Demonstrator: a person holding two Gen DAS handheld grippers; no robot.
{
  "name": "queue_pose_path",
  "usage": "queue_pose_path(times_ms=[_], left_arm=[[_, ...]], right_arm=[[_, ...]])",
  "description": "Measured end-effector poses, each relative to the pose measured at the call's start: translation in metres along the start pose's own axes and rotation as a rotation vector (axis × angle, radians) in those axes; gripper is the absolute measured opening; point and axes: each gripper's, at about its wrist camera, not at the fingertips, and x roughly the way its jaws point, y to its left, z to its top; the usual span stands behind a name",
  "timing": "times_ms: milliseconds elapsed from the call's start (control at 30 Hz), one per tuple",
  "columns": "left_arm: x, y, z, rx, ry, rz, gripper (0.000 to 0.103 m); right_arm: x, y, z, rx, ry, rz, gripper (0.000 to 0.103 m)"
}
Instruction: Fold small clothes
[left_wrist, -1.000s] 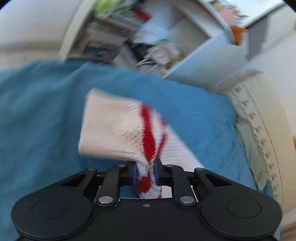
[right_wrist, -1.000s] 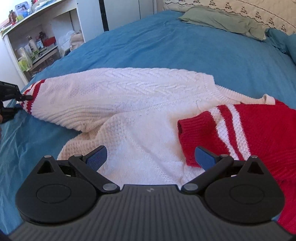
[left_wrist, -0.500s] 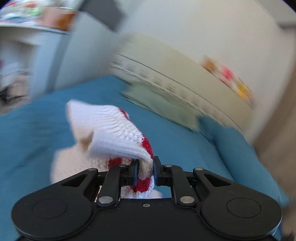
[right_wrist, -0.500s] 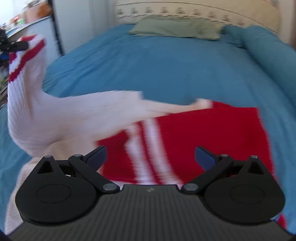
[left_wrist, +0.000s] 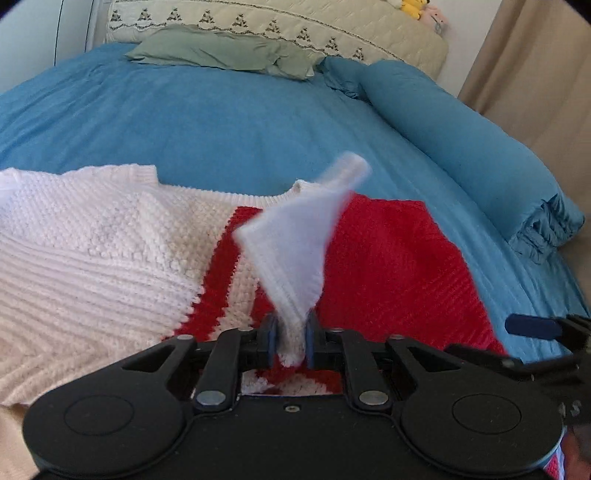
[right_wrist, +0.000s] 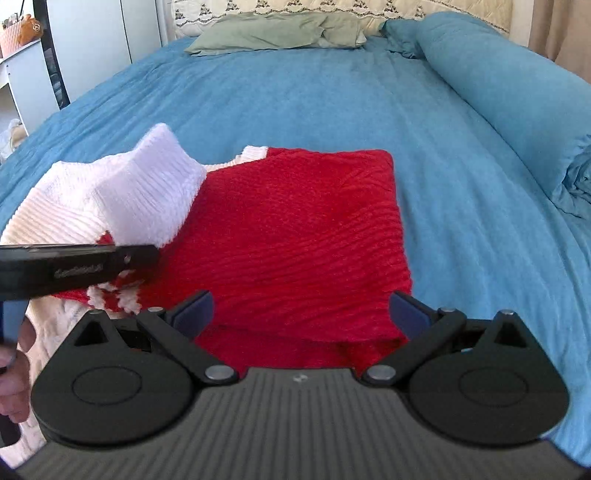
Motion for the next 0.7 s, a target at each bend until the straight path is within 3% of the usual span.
queue_pose_path(times_ms=[33, 67, 100, 167, 367, 500, 600, 700], left_arm=[[-0.003, -0.003, 0.0, -0.002, 0.006, -0.012, 0.054], [-0.01, -0.003, 0.003, -0.003, 0.005, -0.031, 0.076], [-0.022, 0.004, 0.006, 0.001, -0.008, -0.034, 0.087], [-0.047, 0.008, 0.012, 0.02, -0.04, 0.026, 0.096], [-0.083, 0.059, 0.025, -0.052, -0.046, 0.205, 0.096], [-0.082, 0.091, 0.035, -0.109, -0.045, 0.25, 0.096], [-0.077, 0.096, 0.04, -0.108, -0.05, 0.262, 0.096], [-0.07, 0.098, 0.041, -0.119, -0.04, 0.267, 0.096]], right_arm=[[0.0, -0.002, 0.001, 0.003, -0.001, 0.002, 0.103], [-0.001, -0.004, 0.002, 0.009, -0.004, 0.005, 0.103], [-0.003, -0.005, 0.005, 0.017, -0.007, 0.012, 0.103], [-0.007, -0.008, 0.011, 0.042, -0.015, 0.045, 0.103], [-0.003, -0.003, 0.037, 0.12, -0.003, 0.232, 0.103], [0.0, 0.004, 0.051, 0.234, -0.009, 0.33, 0.103], [0.004, 0.015, 0.062, 0.339, 0.023, 0.349, 0.103], [0.018, 0.035, 0.065, 0.456, 0.117, 0.316, 0.103]])
